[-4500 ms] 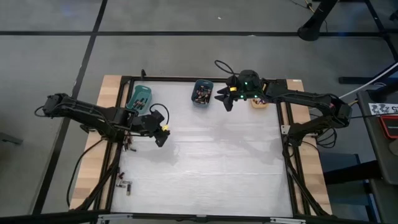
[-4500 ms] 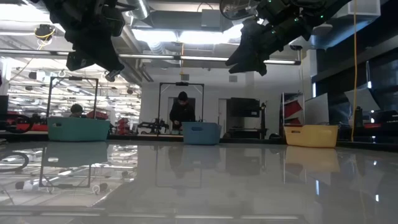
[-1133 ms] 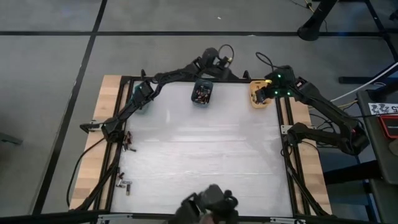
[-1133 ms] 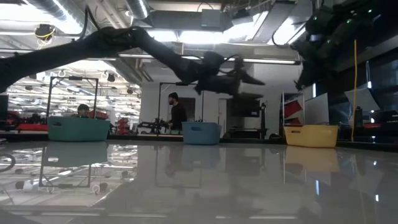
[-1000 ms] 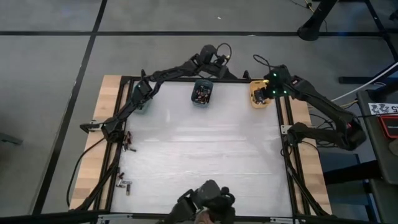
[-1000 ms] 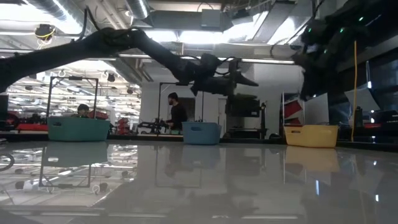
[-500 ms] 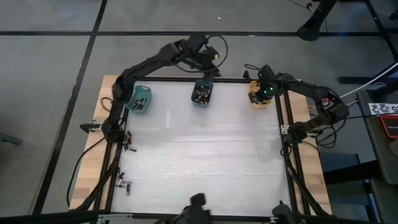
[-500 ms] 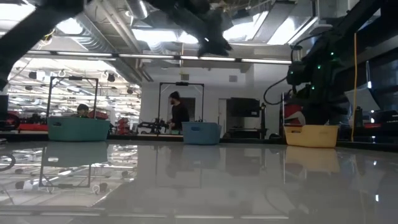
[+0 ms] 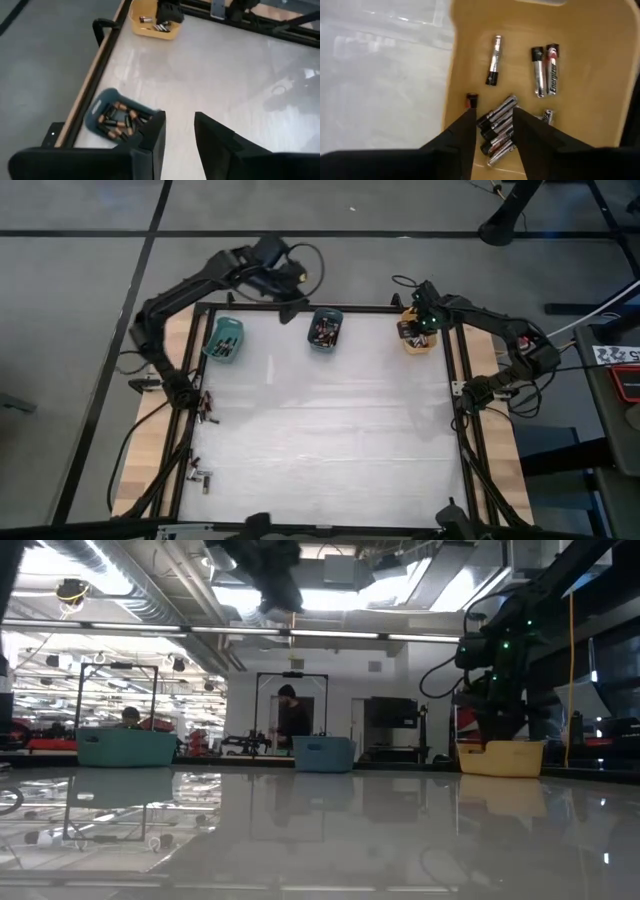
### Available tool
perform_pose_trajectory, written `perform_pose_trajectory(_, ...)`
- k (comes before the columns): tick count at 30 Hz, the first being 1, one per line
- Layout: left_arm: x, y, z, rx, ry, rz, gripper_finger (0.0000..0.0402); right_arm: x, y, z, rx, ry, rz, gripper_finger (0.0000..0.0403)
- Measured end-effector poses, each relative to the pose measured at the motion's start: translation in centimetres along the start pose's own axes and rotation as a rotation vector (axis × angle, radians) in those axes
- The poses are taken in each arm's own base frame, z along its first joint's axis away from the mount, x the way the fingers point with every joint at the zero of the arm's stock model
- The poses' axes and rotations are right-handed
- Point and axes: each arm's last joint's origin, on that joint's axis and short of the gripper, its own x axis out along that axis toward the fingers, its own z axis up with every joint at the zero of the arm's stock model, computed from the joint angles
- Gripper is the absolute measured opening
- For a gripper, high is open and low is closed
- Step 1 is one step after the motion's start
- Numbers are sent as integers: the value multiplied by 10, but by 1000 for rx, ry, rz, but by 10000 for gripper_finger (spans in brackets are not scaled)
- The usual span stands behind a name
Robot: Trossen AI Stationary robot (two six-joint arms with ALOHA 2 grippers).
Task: Sort batteries
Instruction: Adjust the bins
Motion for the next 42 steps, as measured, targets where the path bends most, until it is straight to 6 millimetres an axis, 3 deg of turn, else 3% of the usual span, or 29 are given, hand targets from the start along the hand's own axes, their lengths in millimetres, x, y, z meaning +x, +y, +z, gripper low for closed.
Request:
perform_pose_trajectory(3,-13,-7,-22,-18,-48,14,84,1,-1,-1,49,4,-25,102)
perform_pose_trajectory(8,-15,-21,-61,-83,-115,25,69,1,0,-1,94,10,-17,12)
perform_pose_trajectory(16,-11,-45,-105,-135,-170,25,39,14,18,-9,116,58,-49,5)
perform_pose_trajectory(21,-15,-54,-113,-144,-192,6,24,29,31,-14,107,89,-80,3)
perform_pose_trajectory(29,-22,-59,-114,-131,-210,-2,12,33,58,-21,111,74,-1,1)
perform_pose_trajectory(42,-22,-59,-114,-101,-208,1,4,10,106,-21,38,51,131,0)
